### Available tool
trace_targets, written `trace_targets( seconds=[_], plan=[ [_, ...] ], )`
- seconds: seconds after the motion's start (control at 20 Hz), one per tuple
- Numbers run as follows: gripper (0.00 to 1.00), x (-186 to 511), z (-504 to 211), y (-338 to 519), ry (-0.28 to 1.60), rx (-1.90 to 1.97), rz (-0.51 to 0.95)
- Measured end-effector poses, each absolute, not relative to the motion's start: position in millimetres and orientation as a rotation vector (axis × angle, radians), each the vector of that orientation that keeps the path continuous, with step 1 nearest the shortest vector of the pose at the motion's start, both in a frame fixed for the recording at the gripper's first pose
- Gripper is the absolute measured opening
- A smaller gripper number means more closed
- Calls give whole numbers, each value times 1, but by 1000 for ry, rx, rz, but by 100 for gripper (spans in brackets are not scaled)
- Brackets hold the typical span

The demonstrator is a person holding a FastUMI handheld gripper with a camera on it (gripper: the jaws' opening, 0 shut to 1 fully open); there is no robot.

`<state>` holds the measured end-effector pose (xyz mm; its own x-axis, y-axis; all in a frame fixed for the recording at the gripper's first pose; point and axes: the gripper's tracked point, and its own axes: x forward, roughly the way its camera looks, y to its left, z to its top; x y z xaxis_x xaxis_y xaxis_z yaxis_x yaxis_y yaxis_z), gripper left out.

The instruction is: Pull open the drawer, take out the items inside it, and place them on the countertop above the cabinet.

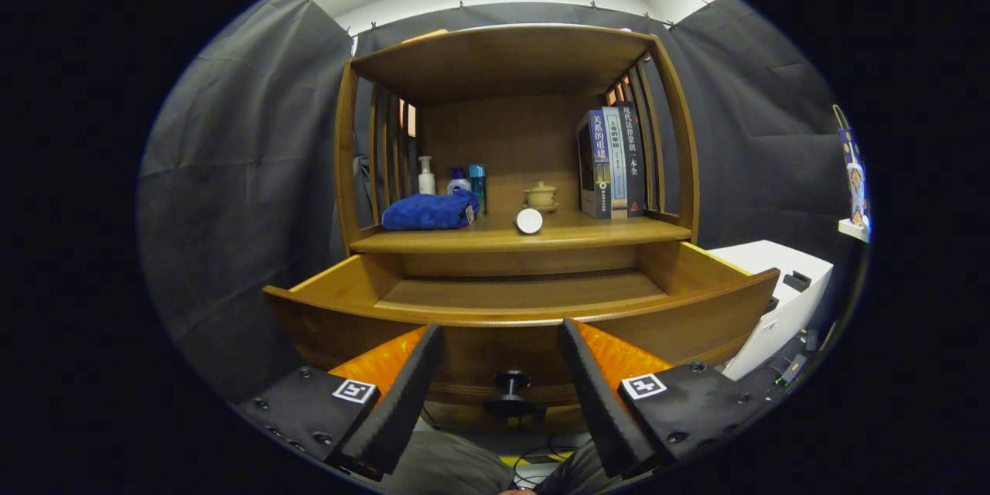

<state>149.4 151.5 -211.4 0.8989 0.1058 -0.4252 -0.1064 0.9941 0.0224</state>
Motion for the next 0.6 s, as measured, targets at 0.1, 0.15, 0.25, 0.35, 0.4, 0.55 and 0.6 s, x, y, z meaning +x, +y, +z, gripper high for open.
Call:
trace_targets(
  seconds=[0.1,0.15,0.25,0.35,0.4,0.55,0.6],
  plan=[
    [98,150,-215,148,436,-16,88],
    [97,153,-216,149,421,-32,84],
    [97,152,-217,147,419,-55,75],
    [96,155,-217,144,421,-44,50],
    [96,157,-216,145,411,-38,42],
    [96,164,-216,144,406,-58,45],
    [96,170,-216,145,409,-54,44]
  ],
)
